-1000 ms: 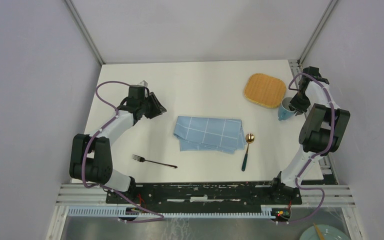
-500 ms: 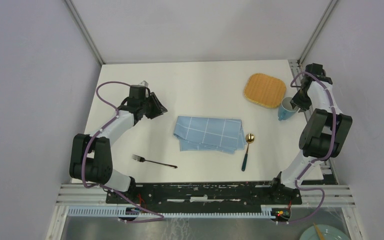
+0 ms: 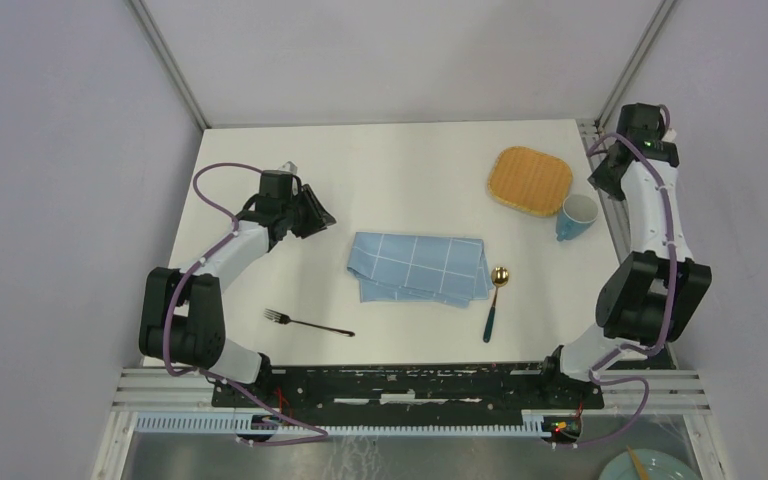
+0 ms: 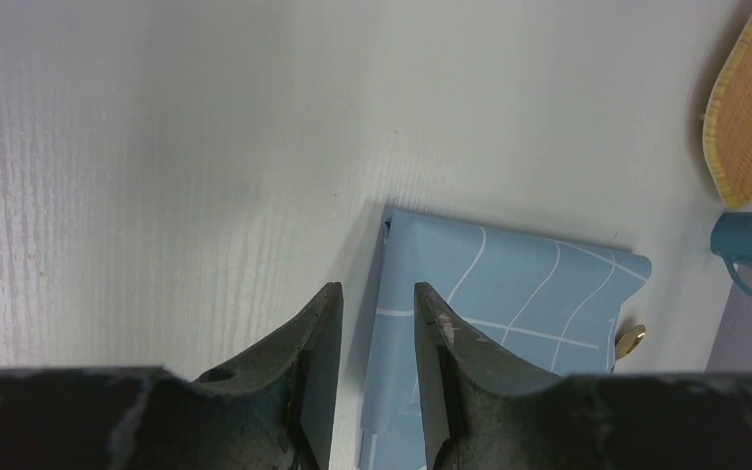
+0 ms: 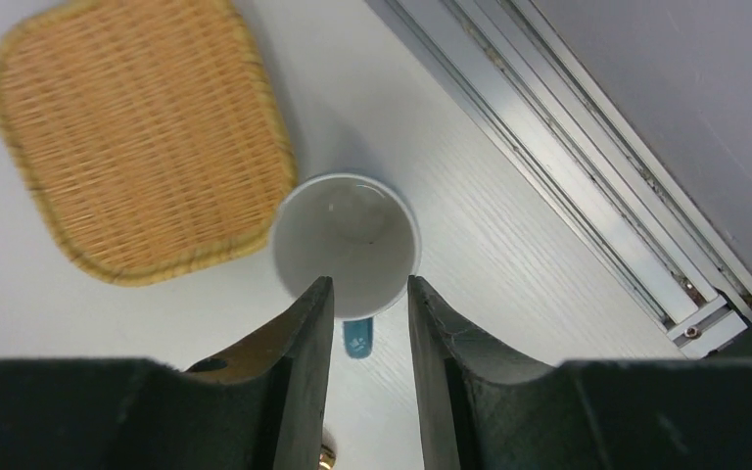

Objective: Set the dinner table for one person
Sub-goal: Place the cup at the center of the board.

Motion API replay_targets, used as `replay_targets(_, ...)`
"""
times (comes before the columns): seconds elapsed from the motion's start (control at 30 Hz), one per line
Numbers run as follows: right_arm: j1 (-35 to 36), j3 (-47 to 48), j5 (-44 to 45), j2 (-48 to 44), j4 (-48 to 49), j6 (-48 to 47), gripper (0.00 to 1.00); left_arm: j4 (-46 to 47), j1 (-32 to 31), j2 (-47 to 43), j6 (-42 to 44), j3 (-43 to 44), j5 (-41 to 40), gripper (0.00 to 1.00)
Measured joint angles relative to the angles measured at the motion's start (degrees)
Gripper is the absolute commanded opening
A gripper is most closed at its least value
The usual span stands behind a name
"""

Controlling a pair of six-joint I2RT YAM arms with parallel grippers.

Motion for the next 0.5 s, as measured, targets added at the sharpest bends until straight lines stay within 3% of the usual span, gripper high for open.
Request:
replay_targets(0.23,8.1,7.7,1.1,-4.0,-1.1,-0.4,0.43,-0.1,-0.3,-0.1,0.0,0.0,-0.8,0.40)
replay_targets(0.5,22.6,7.1,-2.0,-7.8,-0.4,-0.6,0.44,-2.7,-1.7,-3.5,0.0,0.0,-1.0,0.42)
